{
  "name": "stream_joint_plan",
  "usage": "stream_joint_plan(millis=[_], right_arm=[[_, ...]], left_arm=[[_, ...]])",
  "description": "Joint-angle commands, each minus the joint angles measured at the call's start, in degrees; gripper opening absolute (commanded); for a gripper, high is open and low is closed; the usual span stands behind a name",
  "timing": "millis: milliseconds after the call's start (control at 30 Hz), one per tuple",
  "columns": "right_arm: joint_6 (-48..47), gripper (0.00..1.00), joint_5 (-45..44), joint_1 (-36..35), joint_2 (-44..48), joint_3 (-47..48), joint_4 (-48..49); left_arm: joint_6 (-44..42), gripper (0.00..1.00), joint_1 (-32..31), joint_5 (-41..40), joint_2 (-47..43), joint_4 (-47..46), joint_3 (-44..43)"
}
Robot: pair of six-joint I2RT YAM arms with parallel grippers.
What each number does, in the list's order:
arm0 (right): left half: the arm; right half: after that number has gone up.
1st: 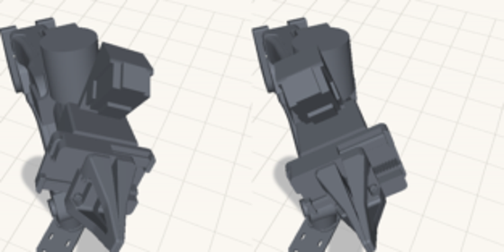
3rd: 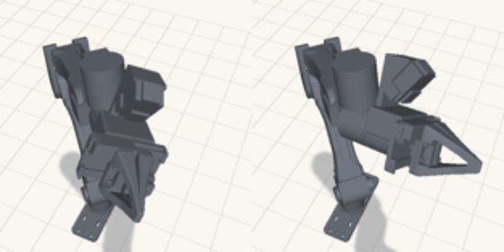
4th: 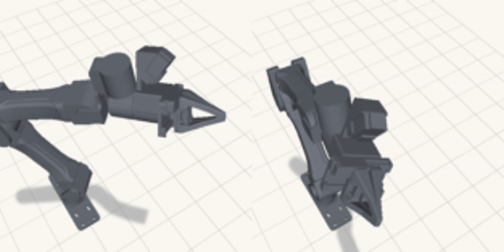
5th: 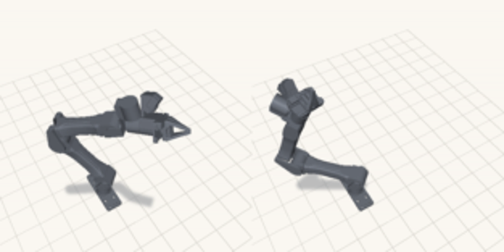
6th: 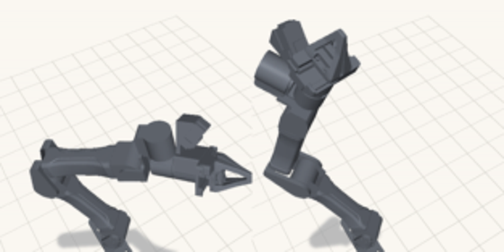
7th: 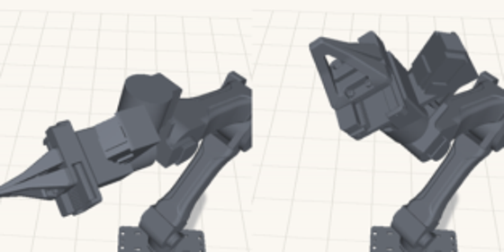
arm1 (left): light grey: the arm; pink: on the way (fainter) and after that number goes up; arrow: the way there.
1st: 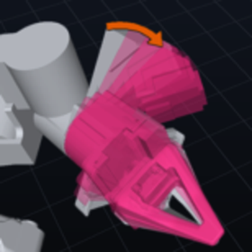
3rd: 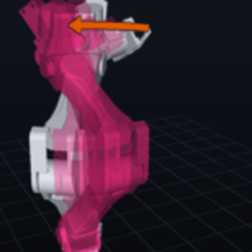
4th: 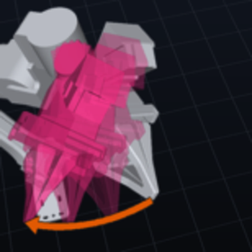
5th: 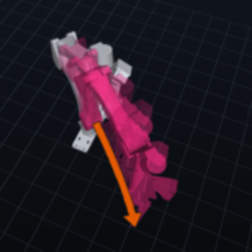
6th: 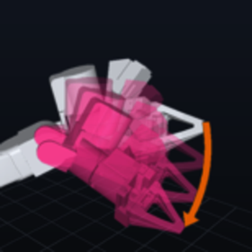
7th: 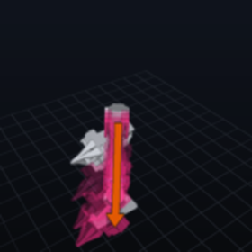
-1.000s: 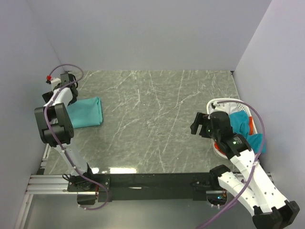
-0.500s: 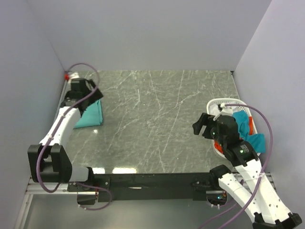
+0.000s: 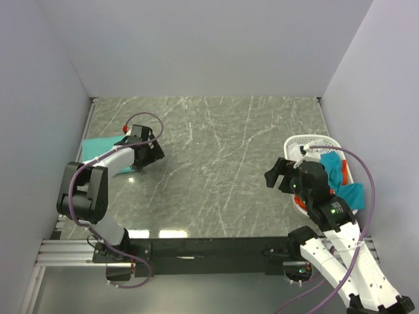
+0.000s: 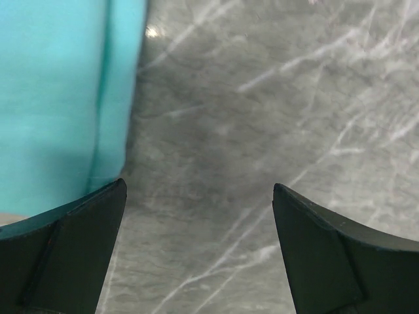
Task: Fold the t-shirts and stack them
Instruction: Neatly place the folded tshirt to the corner, then reset both grippers
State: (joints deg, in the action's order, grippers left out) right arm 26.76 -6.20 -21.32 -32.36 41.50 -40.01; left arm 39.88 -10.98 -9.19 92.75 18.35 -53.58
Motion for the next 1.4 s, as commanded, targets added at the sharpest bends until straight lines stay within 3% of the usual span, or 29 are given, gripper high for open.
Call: stream_joint_plan(millis=[0, 267, 567, 667, 733, 867, 1000, 1367], right_arm=[[0.13, 0.9, -0.04, 0.31, 0.37, -0.36, 0.28], [0.39, 0.9, -0.22, 0.32, 1.07, -0.63, -0.24], [0.92, 0.9, -1.36, 0.31, 2.83, -0.54, -0.77], [1.8, 0.93, -2.94, 0.4, 2.74, 0.08, -1.04], [3.64, 0.99, -4.78, 0.32, 3.09, -0.27, -0.51], [5.05, 1.0, -4.7, 0.32, 5.63, -1.06, 1.07], [6.28, 1.0, -4.27, 0.31, 8.97, -2.38, 2.21], [4.88, 1.0, -0.57, 0.23, 18.38, -7.48, 5.64]], left_arm=[[0.99, 0.99, 0.08, -4.69, -0.21, -1.3, -0.03], [2.57, 0.99, 0.35, -14.17, 0.94, 3.35, -0.64], [4.06, 0.99, 0.88, -11.73, -3.35, 5.29, 0.58], [4.68, 0.99, -2.01, -8.66, -8.1, 6.61, 0.76], [6.26, 0.99, -7.28, -11.36, -13.1, 8.54, 0.15], [10.47, 0.99, -14.84, -14.19, -23.28, 13.11, -1.7], [11.97, 0.99, -19.85, -9.54, -32.44, 10.13, 2.07], [18.48, 0.99, -20.83, -9.97, -50.19, 18.55, 12.53]])
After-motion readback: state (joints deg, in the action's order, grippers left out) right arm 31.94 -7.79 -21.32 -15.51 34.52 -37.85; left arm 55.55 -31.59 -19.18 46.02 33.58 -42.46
